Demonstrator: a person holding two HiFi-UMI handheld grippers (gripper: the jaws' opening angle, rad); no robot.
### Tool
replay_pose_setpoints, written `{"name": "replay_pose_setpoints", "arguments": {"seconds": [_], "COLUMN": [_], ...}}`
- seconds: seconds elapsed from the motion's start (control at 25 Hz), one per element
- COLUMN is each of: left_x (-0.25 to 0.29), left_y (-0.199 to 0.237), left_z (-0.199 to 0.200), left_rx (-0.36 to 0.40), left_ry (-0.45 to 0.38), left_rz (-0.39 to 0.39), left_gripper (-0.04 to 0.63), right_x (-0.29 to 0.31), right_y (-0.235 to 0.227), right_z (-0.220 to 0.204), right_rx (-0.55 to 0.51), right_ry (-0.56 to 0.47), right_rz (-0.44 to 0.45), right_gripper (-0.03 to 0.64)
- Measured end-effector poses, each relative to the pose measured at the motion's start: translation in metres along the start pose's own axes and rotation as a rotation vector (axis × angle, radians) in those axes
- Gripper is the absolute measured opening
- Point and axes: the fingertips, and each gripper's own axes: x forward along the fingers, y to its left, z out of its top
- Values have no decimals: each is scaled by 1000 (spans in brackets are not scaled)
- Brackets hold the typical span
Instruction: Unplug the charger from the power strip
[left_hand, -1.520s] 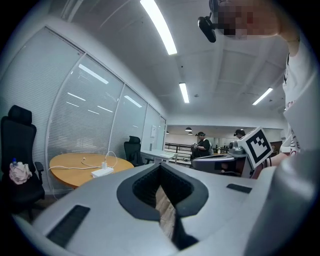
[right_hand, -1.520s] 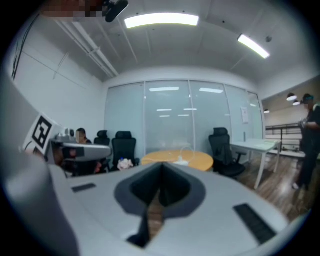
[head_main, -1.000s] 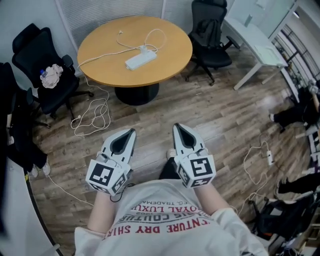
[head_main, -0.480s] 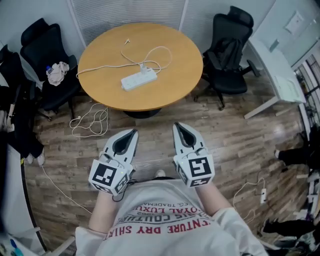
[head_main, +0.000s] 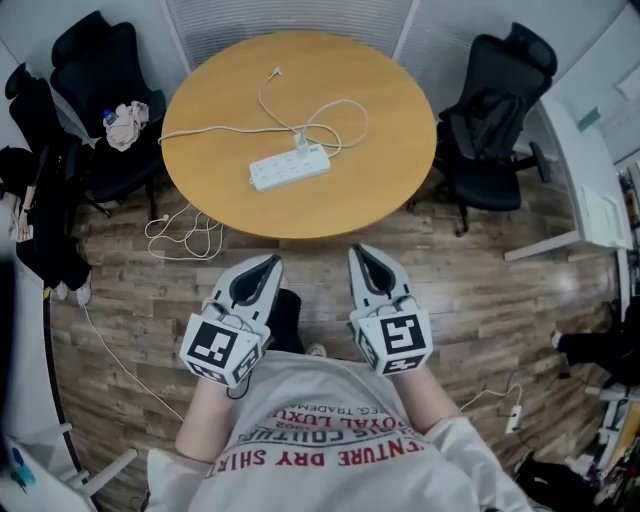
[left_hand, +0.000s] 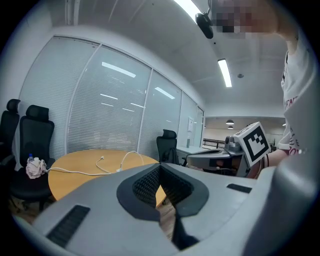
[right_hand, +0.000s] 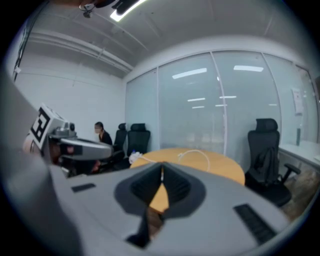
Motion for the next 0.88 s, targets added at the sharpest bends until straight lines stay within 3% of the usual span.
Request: {"name": "replay_pose_setpoints", "arguments": {"seconds": [0.52, 0.68, 0.88], "left_x": [140, 166, 183], "left_y": [157, 199, 216], "left_z": [46, 47, 25], "left_rx": [24, -12, -43], "left_ry": [18, 36, 67], "left_rz": [-114, -119, -110], "left_gripper": [29, 29, 29], "right_x": [182, 225, 254], "right_y": [-65, -75, -90], "right_z": [38, 30, 4], "right_rx": [38, 61, 74], "right_ry": [69, 123, 217], "right_rz": [-69, -86, -67], "right_gripper": [28, 28, 28]}}
